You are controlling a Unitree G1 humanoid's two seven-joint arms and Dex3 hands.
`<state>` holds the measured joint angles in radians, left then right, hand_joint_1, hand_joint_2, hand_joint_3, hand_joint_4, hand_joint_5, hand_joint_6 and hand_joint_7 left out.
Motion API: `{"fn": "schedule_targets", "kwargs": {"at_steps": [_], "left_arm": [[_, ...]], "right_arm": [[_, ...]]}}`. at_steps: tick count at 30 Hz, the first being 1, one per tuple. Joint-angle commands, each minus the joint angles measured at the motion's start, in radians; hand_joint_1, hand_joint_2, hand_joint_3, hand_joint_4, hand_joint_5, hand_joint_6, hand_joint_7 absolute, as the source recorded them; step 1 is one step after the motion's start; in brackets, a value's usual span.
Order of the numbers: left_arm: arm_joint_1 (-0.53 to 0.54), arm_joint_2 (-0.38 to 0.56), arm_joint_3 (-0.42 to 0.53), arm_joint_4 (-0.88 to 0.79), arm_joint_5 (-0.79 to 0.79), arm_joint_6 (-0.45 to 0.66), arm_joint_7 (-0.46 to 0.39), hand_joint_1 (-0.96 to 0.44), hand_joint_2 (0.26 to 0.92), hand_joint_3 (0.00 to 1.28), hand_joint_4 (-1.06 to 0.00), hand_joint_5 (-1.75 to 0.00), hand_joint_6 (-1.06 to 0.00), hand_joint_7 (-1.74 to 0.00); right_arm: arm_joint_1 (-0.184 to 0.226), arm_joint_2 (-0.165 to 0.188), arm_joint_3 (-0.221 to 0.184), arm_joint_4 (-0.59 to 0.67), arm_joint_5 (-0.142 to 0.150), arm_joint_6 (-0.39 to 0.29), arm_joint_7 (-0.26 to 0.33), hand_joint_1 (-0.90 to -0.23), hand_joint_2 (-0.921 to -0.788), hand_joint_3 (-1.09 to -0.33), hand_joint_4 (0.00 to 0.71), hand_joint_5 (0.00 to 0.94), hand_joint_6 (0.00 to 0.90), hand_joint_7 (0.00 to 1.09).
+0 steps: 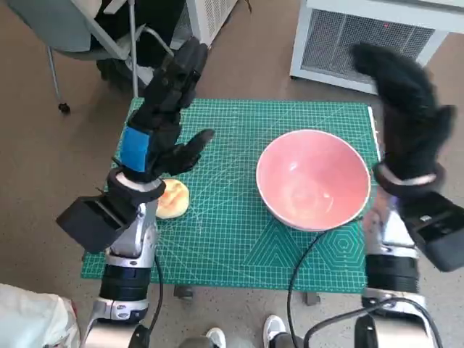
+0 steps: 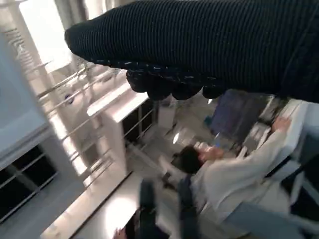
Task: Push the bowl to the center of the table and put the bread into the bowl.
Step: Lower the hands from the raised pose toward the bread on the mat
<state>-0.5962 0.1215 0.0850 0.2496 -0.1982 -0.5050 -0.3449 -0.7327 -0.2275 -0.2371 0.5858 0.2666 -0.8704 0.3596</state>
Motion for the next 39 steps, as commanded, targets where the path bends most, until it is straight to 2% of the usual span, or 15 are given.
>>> {"fn": "schedule_targets", "kwargs": {"at_steps": [1, 4, 8, 12, 14, 20, 23, 29, 33, 36, 39], "left_arm": [[0.015, 0.004, 0.008, -0.003, -0.017, -0.014, -0.007, -0.59, 0.921, 0.37, -0.25, -0.01, -0.37, -0.05], [0.023, 0.002, 0.009, -0.011, -0.025, -0.008, -0.01, -0.57, 0.921, 0.36, -0.26, -0.01, -0.37, -0.05], [0.032, 0.0, 0.01, -0.015, -0.03, -0.01, -0.011, -0.57, 0.921, 0.36, -0.25, -0.01, -0.37, -0.04], [0.04, 0.001, 0.011, -0.022, -0.024, -0.012, -0.006, -0.57, 0.921, 0.36, -0.25, 0.0, -0.37, -0.04], [0.043, 0.004, 0.013, -0.022, -0.017, -0.017, -0.003, -0.57, 0.921, 0.36, -0.25, 0.0, -0.36, -0.04], [0.051, 0.013, 0.02, -0.021, -0.003, -0.027, 0.006, -0.58, 0.921, 0.36, -0.24, 0.0, -0.36, -0.04], [0.055, 0.014, 0.022, -0.025, -0.003, -0.021, 0.011, -0.59, 0.921, 0.36, -0.24, 0.0, -0.37, -0.04], [0.064, 0.018, 0.025, -0.04, -0.021, -0.001, 0.008, -0.59, 0.921, 0.37, -0.23, 0.0, -0.37, -0.03], [0.069, 0.023, 0.028, -0.049, -0.026, 0.007, 0.008, -0.59, 0.921, 0.36, -0.24, 0.0, -0.37, -0.04], [0.072, 0.024, 0.03, -0.056, -0.017, 0.01, 0.018, -0.59, 0.921, 0.36, -0.24, 0.0, -0.37, -0.04], [0.077, 0.025, 0.031, -0.063, -0.014, 0.014, 0.024, -0.59, 0.921, 0.36, -0.24, 0.0, -0.38, -0.04]], "right_arm": [[0.052, -0.038, -0.06, 0.122, -0.027, -0.014, -0.066, -0.534, -0.921, -0.834, 0.245, 0.003, -0.001, 0.64], [0.061, -0.054, -0.084, 0.187, -0.034, -0.022, -0.099, -0.536, -0.921, -0.829, 0.246, 0.003, -0.001, 0.64], [0.071, -0.07, -0.104, 0.281, -0.063, -0.034, -0.155, -0.525, -0.921, -0.837, 0.246, 0.003, -0.001, 0.63], [0.084, -0.079, -0.119, 0.358, -0.064, -0.035, -0.186, -0.511, -0.921, -0.854, 0.239, 0.001, -0.001, 0.62], [0.088, -0.078, -0.124, 0.394, -0.066, -0.035, -0.201, -0.502, -0.921, -0.866, 0.233, 0.0, -0.001, 0.61], [0.097, -0.06, -0.12, 0.488, -0.095, -0.026, -0.272, -0.479, -0.921, -0.894, 0.23, 0.002, -0.001, 0.58], [0.097, -0.047, -0.115, 0.53, -0.097, -0.006, -0.296, -0.474, -0.921, -0.907, 0.236, 0.006, -0.001, 0.59], [0.083, -0.013, -0.119, 0.594, -0.072, 0.055, -0.283, -0.459, -0.921, -0.927, 0.234, 0.004, -0.001, 0.59], [0.062, -0.001, -0.128, 0.658, -0.06, 0.129, -0.259, -0.479, -0.921, -0.893, 0.247, 0.01, -0.001, 0.62], [0.042, 0.014, -0.15, 0.691, -0.036, 0.188, -0.228, -0.492, -0.921, -0.866, 0.244, 0.008, 0.0, 0.61], [0.026, 0.031, -0.151, 0.706, -0.045, 0.219, -0.23, -0.514, -0.921, -0.843, 0.241, 0.004, 0.016, 0.57]]}}
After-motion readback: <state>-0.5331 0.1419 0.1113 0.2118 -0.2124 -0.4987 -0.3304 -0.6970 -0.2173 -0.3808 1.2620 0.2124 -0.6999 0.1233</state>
